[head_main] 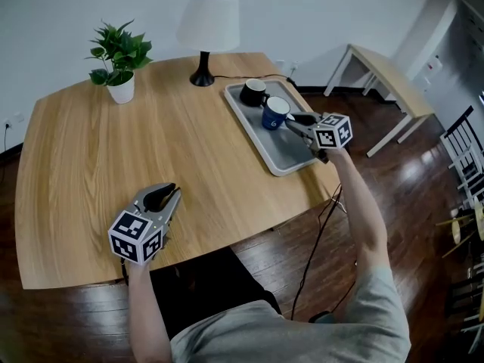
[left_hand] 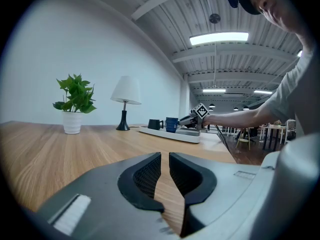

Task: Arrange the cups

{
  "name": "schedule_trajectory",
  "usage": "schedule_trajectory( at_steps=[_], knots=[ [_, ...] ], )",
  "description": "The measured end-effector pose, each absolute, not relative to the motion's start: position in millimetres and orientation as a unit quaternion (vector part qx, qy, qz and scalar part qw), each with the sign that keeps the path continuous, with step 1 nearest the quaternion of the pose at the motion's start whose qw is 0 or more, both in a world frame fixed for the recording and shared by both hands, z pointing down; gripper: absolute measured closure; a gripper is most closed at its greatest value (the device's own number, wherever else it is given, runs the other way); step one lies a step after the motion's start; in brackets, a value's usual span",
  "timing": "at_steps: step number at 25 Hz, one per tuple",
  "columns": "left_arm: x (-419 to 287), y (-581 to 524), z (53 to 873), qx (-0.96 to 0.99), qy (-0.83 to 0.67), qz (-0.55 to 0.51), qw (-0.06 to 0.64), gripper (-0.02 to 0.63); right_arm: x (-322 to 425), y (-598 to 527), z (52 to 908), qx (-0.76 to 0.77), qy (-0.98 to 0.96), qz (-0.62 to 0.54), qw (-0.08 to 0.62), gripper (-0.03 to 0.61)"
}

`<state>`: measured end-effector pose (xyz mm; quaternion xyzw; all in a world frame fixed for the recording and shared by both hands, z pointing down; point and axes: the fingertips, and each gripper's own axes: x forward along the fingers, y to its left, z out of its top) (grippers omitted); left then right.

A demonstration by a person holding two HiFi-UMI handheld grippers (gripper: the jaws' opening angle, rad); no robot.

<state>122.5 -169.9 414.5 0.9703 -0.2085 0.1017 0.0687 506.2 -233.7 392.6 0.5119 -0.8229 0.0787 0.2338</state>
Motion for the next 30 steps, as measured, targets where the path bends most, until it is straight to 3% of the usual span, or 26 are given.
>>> schedule_trajectory(
  at_steps=[4,7,9,11,12,14,20,30],
  knots=[
    [122.3,-169.5,414.7,0.970,-0.208,0.102,0.067,0.552,509.4,-230.7,395.3,0.533,-0.809,0.088,0.231,0.470],
    [123.1,-169.2,412.3,0.970,-0.210,0.100,0.066,0.552,519.0,-222.4,391.8,0.562,-0.785,0.093,0.244,0.374],
    [124.0,-169.5,410.7,0.970,-0.210,0.100,0.064,0.552,529.5,-211.3,381.6,0.598,-0.759,0.083,0.242,0.378],
    [125.5,-170.6,410.1,0.971,-0.209,0.101,0.061,0.552,513.3,-194.7,356.3,0.616,-0.762,0.053,0.192,0.400],
    [126.5,-171.0,410.2,0.971,-0.208,0.100,0.060,0.552,488.4,-184.7,341.8,0.606,-0.780,0.036,0.155,0.439],
    [128.0,-171.1,410.5,0.972,-0.207,0.096,0.058,0.552,414.6,-166.1,326.6,0.552,-0.827,0.012,0.101,0.439],
    [131.1,-167.4,411.5,0.974,-0.200,0.086,0.058,0.552,208.7,-144.0,366.3,0.393,-0.915,-0.005,0.091,0.439],
    [77.9,-170.9,409.5,0.965,-0.241,0.082,0.064,0.552,101.5,-165.1,397.1,0.368,-0.926,0.035,0.081,0.439]
  ],
)
